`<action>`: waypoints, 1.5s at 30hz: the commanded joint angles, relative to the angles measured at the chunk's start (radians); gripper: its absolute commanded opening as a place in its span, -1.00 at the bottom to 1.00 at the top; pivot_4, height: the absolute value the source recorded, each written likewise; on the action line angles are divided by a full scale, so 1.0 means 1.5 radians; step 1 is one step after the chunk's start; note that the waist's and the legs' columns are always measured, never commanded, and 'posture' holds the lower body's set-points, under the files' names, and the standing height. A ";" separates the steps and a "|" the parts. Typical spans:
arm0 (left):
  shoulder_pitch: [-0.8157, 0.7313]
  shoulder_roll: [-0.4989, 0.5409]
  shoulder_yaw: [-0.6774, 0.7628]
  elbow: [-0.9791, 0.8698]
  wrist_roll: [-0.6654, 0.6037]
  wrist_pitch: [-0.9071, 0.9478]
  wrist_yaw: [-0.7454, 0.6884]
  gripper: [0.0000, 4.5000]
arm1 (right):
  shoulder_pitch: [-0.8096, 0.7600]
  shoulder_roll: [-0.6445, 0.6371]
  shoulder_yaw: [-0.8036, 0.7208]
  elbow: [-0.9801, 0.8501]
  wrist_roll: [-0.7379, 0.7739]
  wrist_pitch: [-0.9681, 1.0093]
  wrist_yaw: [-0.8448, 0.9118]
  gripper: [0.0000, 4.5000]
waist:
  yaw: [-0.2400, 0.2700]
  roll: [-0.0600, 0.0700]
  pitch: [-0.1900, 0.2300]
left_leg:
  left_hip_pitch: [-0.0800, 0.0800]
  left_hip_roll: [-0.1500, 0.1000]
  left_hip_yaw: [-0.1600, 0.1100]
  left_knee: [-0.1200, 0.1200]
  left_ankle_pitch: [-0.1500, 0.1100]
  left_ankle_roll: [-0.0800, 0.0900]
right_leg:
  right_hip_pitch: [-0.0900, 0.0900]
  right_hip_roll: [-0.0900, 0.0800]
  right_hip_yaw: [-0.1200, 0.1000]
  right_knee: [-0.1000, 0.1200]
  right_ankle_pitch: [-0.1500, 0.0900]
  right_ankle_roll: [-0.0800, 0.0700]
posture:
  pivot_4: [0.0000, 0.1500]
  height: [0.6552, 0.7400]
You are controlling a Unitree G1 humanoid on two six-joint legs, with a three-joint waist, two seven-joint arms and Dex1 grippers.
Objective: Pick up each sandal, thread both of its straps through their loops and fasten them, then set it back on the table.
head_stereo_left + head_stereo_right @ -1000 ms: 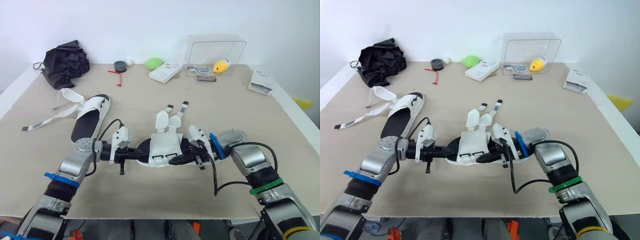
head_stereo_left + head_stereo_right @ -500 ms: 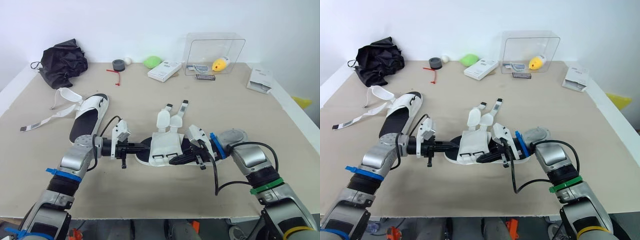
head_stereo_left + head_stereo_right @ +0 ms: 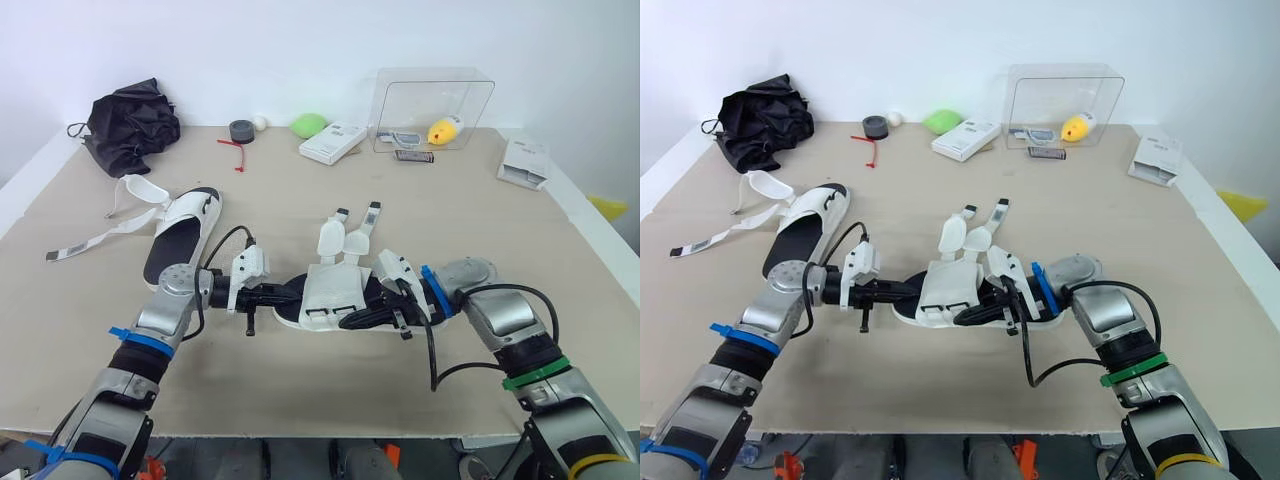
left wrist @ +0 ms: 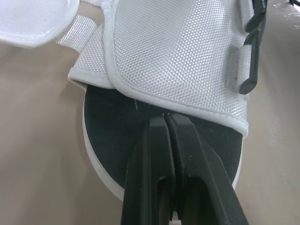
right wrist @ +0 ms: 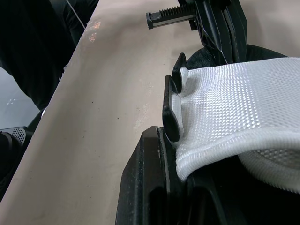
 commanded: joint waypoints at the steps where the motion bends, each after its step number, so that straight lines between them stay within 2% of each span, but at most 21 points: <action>1: 0.039 0.007 -0.026 0.009 0.016 0.038 -0.020 -0.95 | -0.002 -0.004 -0.024 -0.019 0.021 0.002 0.005 -1.00 | 0.000 0.000 0.000 | 0.000 0.000 0.000 0.000 0.000 0.000 | 0.000 0.000 0.000 0.000 0.000 0.000 | 1.00 1.00; 3: 0.043 0.006 -0.021 0.004 0.012 0.049 -0.018 -0.95 | -0.007 0.002 -0.030 -0.005 0.018 -0.007 -0.005 -1.00 | 0.000 0.000 0.000 | 0.000 0.000 0.000 0.000 0.000 0.000 | 0.000 0.000 0.000 0.000 0.000 0.000 | 1.00 1.00; 4: 0.045 0.006 -0.020 0.002 0.012 0.053 -0.015 -1.00 | -0.011 0.003 -0.030 0.003 0.016 -0.006 -0.006 -0.65 | 0.000 0.000 0.000 | 0.000 0.000 0.000 0.000 0.000 0.000 | 0.000 0.000 0.000 0.000 0.000 0.000 | 1.00 1.00; 5: 0.047 0.007 -0.019 0.000 0.012 0.055 -0.013 -1.00 | -0.014 0.002 -0.028 0.009 0.013 -0.009 -0.004 -0.56 | 0.000 0.000 0.000 | 0.000 0.000 0.000 0.000 0.000 0.000 | 0.000 0.000 0.000 0.000 0.000 0.000 | 1.00 1.00; 13: 0.064 0.012 -0.012 -0.018 0.014 0.072 -0.005 -1.00 | 0.000 -0.042 -0.029 0.011 -0.004 -0.011 0.016 0.98 | 0.000 0.000 0.000 | 0.000 0.000 0.000 0.000 0.000 0.000 | 0.000 0.000 0.000 0.000 0.000 0.000 | 1.00 1.00; 20: 0.069 0.026 -0.021 -0.012 0.037 0.054 -0.002 -1.00 | 0.006 -0.149 -0.114 0.023 0.033 -0.015 0.052 0.98 | -0.001 0.000 0.000 | 0.001 0.000 0.000 0.000 0.000 0.000 | 0.000 -0.001 0.000 0.000 -0.001 0.000 | 1.00 1.00; 23: 0.051 0.025 -0.030 0.023 0.063 0.016 0.012 -1.00 | -0.002 -0.166 -0.154 0.026 0.068 0.019 0.045 0.98 | -0.002 0.000 0.000 | 0.001 0.000 0.001 -0.001 0.000 0.000 | 0.000 0.000 0.000 -0.001 -0.001 -0.001 | 1.00 1.00; 29: 0.011 0.011 -0.046 0.077 0.092 -0.027 0.032 -1.00 | -0.033 -0.128 -0.249 0.001 0.156 0.113 -0.053 0.98 | 0.000 0.001 -0.001 | 0.004 0.001 0.000 -0.001 0.002 0.003 | 0.003 0.000 0.000 -0.001 0.002 -0.002 | 1.00 1.00; 32: 0.012 0.004 -0.056 0.049 0.089 -0.013 0.021 -1.00 | -0.085 -0.049 -0.275 0.076 0.096 0.121 -0.264 0.98 | -0.001 0.001 -0.001 | 0.004 0.000 0.001 0.000 0.003 0.004 | 0.003 -0.001 0.000 -0.001 0.003 -0.004 | 1.00 1.00; 34: 0.015 0.002 -0.056 0.038 0.086 -0.003 0.020 -1.00 | -0.107 -0.023 -0.291 0.106 0.105 0.206 -0.339 0.98 | -0.001 0.002 -0.001 | 0.004 0.000 0.002 0.000 0.004 0.005 | 0.002 -0.003 0.000 -0.001 0.003 -0.004 | 1.00 1.00; 37: 0.017 0.002 -0.054 0.035 0.085 0.003 0.021 -1.00 | -0.112 -0.016 -0.303 0.097 0.137 0.305 -0.368 0.98 | 0.001 0.001 -0.001 | 0.002 0.000 0.004 0.000 0.007 0.005 | 0.001 -0.005 0.000 -0.001 0.005 -0.003 | 1.00 1.00; 40: 0.023 0.002 -0.047 0.025 0.076 0.021 0.021 -1.00 | -0.131 -0.016 -0.322 0.106 0.202 0.475 -0.375 0.98 | 0.001 0.002 -0.001 | 0.000 -0.001 0.007 -0.002 0.007 0.005 | 0.000 -0.006 0.001 -0.001 0.005 -0.002 | 1.00 1.00; 45: 0.031 0.007 -0.044 0.019 0.076 0.023 0.016 -1.00 | -0.175 0.007 -0.335 0.173 0.218 0.540 -0.400 0.98 | 0.001 0.002 -0.001 | 0.000 -0.002 0.007 -0.006 0.006 0.005 | 0.000 -0.006 0.001 -0.004 0.006 0.000 | 1.00 1.00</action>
